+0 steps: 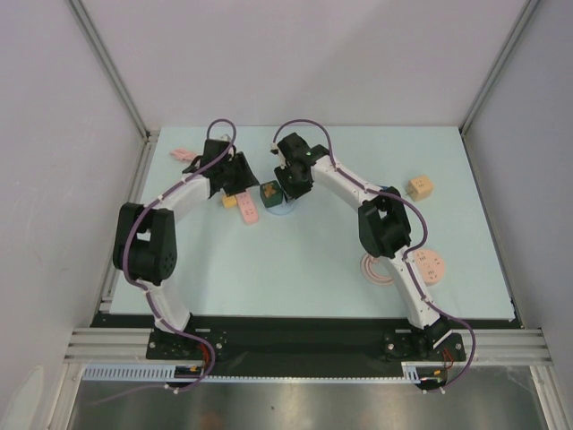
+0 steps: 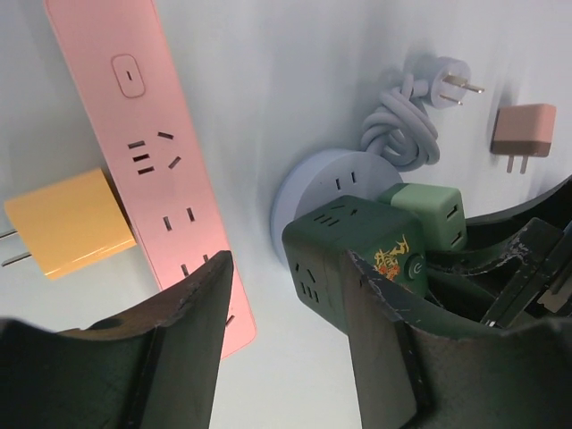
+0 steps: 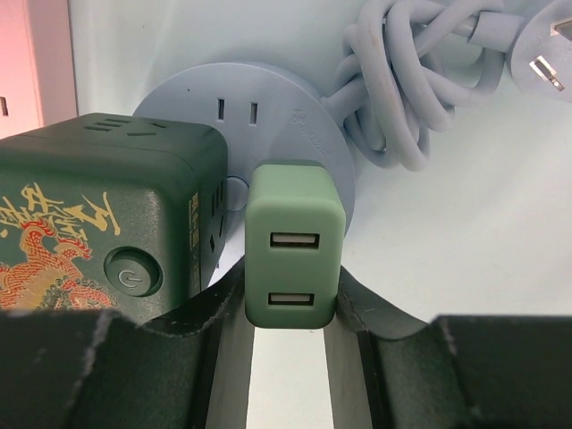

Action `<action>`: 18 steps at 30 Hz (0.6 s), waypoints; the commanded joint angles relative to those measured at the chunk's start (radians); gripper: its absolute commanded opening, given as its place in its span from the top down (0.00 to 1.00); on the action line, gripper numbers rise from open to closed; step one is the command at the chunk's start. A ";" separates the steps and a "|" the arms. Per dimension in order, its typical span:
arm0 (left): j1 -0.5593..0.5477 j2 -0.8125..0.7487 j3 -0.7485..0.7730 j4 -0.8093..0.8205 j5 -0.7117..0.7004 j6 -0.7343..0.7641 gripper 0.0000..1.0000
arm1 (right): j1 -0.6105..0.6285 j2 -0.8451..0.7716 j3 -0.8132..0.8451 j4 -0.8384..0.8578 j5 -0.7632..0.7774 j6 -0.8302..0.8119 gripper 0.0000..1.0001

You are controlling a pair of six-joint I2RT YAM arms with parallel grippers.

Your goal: Insert the plug

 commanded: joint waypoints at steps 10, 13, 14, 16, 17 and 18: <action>0.000 0.012 -0.027 0.041 0.059 0.014 0.44 | 0.027 0.075 -0.022 -0.079 0.065 -0.013 1.00; -0.001 0.010 -0.036 0.047 0.063 0.016 0.44 | 0.030 0.073 -0.016 -0.078 0.058 -0.022 0.92; -0.001 0.009 -0.037 0.051 0.065 0.016 0.43 | 0.029 0.072 -0.011 -0.079 0.058 -0.025 0.87; -0.001 0.006 -0.042 0.051 0.068 0.014 0.44 | 0.027 0.067 0.002 -0.079 0.058 -0.032 0.82; -0.001 0.002 -0.042 0.053 0.067 0.016 0.44 | 0.027 0.064 0.008 -0.081 0.058 -0.036 0.81; -0.001 0.001 -0.047 0.053 0.067 0.014 0.44 | 0.026 0.063 0.015 -0.081 0.058 -0.041 0.78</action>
